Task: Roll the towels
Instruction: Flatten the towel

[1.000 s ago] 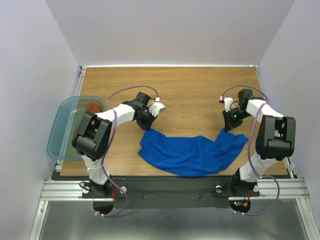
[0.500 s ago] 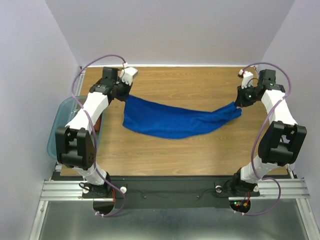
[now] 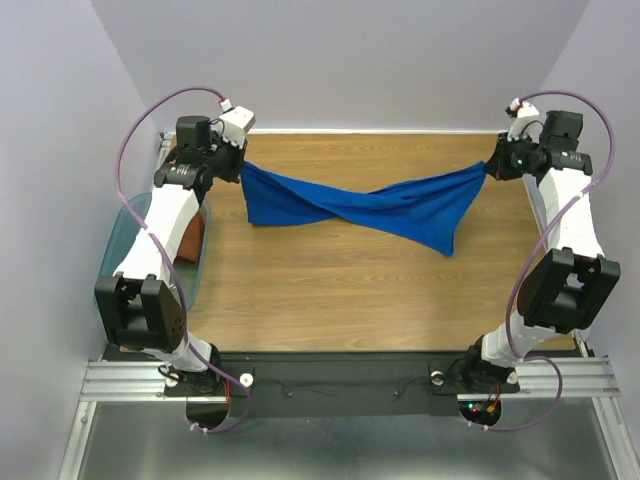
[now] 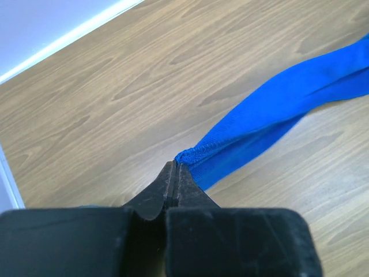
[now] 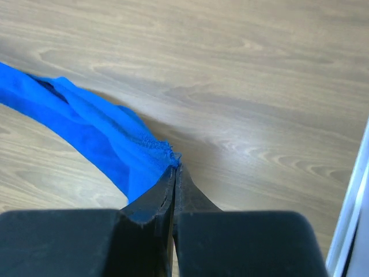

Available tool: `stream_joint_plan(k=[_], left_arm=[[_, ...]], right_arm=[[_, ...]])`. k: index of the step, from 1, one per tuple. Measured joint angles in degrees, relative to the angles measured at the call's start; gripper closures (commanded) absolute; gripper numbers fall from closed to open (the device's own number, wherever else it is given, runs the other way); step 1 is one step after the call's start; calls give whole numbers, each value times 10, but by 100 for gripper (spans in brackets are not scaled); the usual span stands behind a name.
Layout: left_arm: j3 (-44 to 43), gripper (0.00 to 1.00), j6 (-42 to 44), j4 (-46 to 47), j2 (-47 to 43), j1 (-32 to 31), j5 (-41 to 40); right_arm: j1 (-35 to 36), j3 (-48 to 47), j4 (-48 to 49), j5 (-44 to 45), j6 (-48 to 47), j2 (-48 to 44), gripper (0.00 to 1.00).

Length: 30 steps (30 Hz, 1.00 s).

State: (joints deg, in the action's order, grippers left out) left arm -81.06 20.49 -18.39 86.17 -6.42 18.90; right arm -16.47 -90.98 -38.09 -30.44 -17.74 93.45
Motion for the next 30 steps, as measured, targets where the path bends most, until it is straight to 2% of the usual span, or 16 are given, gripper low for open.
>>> stream_joint_plan(k=[5, 8, 11, 13, 18, 19, 20, 21, 24, 28, 30], left_arm=[[15, 100, 17, -3, -6, 0, 30], [58, 100, 56, -26, -30, 0, 54], [96, 100, 132, -82, -52, 0, 79], [132, 100, 221, -134, -74, 0, 87], [239, 100, 400, -257, -136, -5, 67], [256, 94, 423, -269, -143, -8, 60], [287, 83, 454, -288, -158, -18, 45], [307, 62, 471, -298, -165, -26, 35], [348, 44, 500, -323, -177, -63, 9], [319, 43, 478, -315, -173, -70, 9], [280, 47, 448, -304, -161, -61, 19]], right_arm=[[0, 40, 2, 3, -1, 12, 99], [0, 61, -2, 9, -1, 23, 99], [0, 66, -5, 22, -5, 25, 99], [0, 66, -4, 35, -14, 22, 99], [0, 85, -5, 57, -41, 6, 99], [0, 91, -5, 61, -48, 3, 99], [0, 99, -8, 65, -54, -1, 99], [0, 105, -11, 69, -60, -3, 99], [0, 119, -21, 78, -80, -3, 99], [0, 123, -34, 80, -99, -3, 99], [0, 123, -39, 80, -107, -3, 99]])
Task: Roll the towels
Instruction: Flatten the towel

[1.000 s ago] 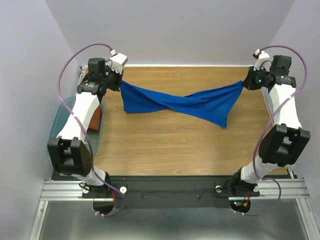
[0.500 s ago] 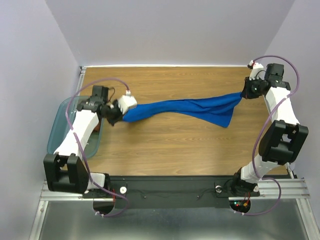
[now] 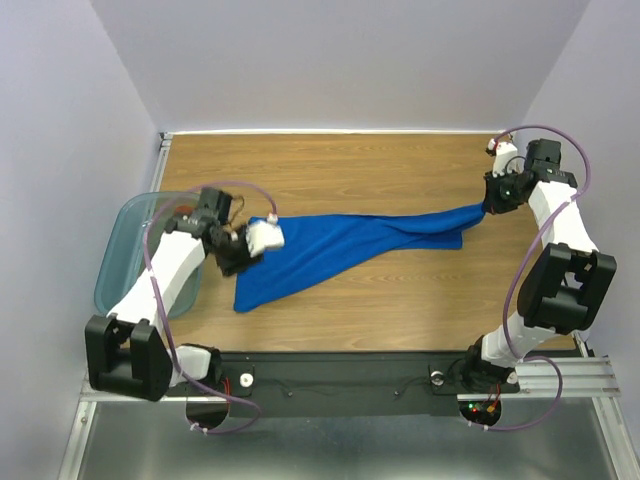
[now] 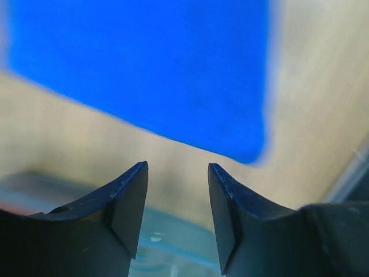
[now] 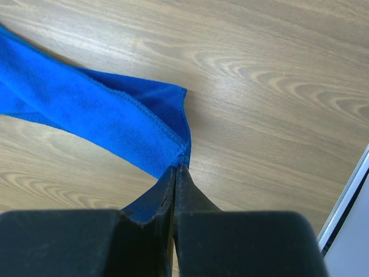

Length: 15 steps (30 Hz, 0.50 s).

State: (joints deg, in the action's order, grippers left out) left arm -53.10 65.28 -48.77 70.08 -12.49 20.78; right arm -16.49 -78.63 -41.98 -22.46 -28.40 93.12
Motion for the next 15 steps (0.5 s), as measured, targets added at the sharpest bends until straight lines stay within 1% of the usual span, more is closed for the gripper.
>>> stream_joint_plan(k=[2, 3, 5, 6, 8, 10, 13, 15], left_arm=[[-65, 53, -50, 48, 35, 13, 4], [-92, 59, -76, 71, 56, 18, 3], [-143, 66, -128, 122, 106, 26, 1], [-166, 67, -155, 137, 136, 30, -1], [-217, 67, -205, 166, 204, 38, -7], [-250, 64, -238, 189, 264, 43, -12], [-267, 58, -283, 215, 341, 48, -20], [-267, 53, -299, 215, 363, 51, -21]], right_arm=[[0, 0, -3, -1, -4, 0, 99], [0, 0, -5, -3, -5, 0, 99], [0, 0, -7, -7, -5, 2, 100], [0, 0, -9, -11, -5, 4, 99], [0, -1, -10, -16, -5, 10, 99], [0, -4, -14, -21, -3, 21, 100], [0, -12, -15, -28, 0, 32, 99], [0, -20, -15, -31, 1, 38, 99]])
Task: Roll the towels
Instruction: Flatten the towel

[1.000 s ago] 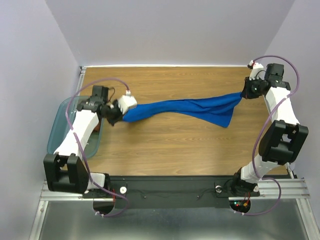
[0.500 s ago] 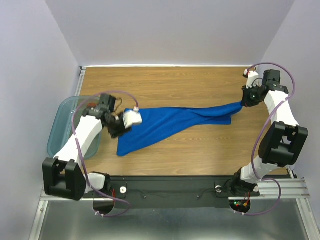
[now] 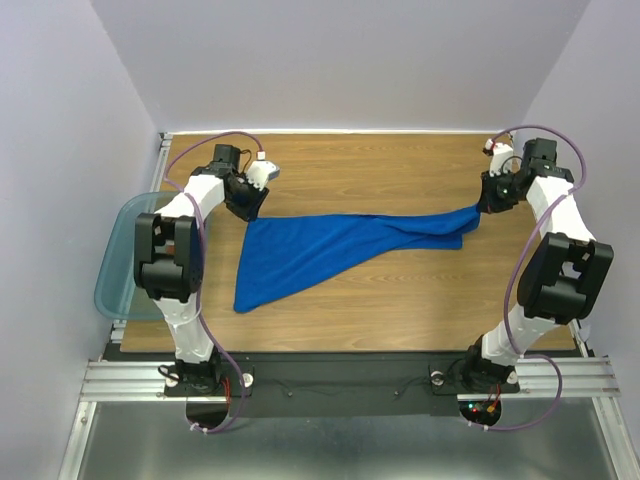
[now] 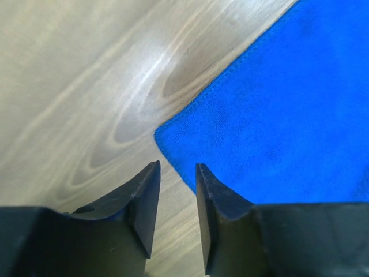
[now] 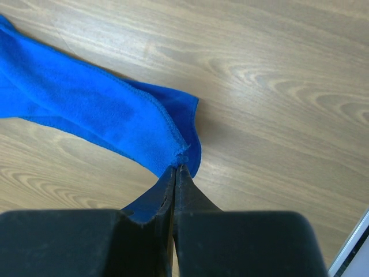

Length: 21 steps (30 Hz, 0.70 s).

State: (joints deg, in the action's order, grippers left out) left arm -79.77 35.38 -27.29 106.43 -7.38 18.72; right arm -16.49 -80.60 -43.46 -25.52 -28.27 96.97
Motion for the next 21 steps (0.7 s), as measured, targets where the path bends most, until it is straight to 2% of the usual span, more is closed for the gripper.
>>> stream_joint_plan(k=[9, 18, 21], left_arm=[[-12, 48, -34, 13, 33, 3, -4], [-24, 48, -40, 28, 68, 3, -9], [-24, 52, -42, 30, 75, 3, -11]], right_arm=[[0, -5, 0, -5, 0, 7, 99], [0, -5, 0, -9, 0, 13, 99], [0, -5, 0, -9, 0, 13, 99]])
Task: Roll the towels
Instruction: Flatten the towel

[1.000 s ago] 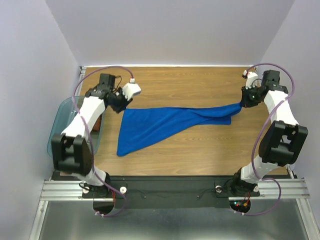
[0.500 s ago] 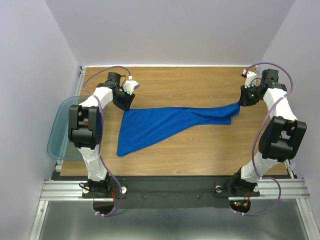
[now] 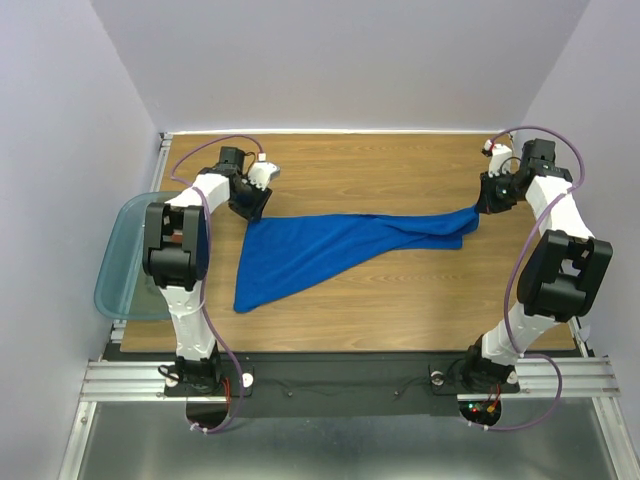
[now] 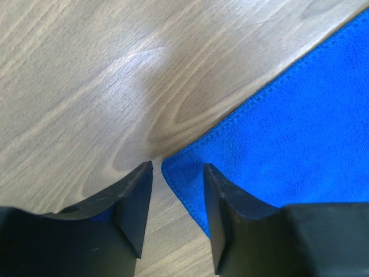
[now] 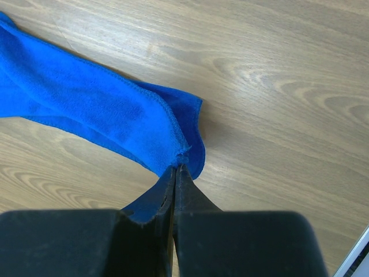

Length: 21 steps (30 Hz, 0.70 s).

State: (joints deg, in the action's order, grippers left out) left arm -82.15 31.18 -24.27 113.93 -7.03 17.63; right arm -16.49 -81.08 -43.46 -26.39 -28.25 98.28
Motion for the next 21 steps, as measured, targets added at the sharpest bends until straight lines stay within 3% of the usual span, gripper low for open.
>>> stream_joint_plan(k=[11, 17, 18, 21], left_arm=[[2, 58, -2, 14, 14, 0, -12], [2, 96, -3, 17, 14, 0, -6], [2, 100, -4, 17, 14, 0, -4], [2, 100, -5, 15, 12, 3, 5]], right_arm=[[0, 0, 0, 0, 0, 1, 99], [0, -6, -1, 0, 0, 6, 99], [0, -9, -1, -1, 1, 6, 99], [0, -21, -3, -5, 7, 6, 100]])
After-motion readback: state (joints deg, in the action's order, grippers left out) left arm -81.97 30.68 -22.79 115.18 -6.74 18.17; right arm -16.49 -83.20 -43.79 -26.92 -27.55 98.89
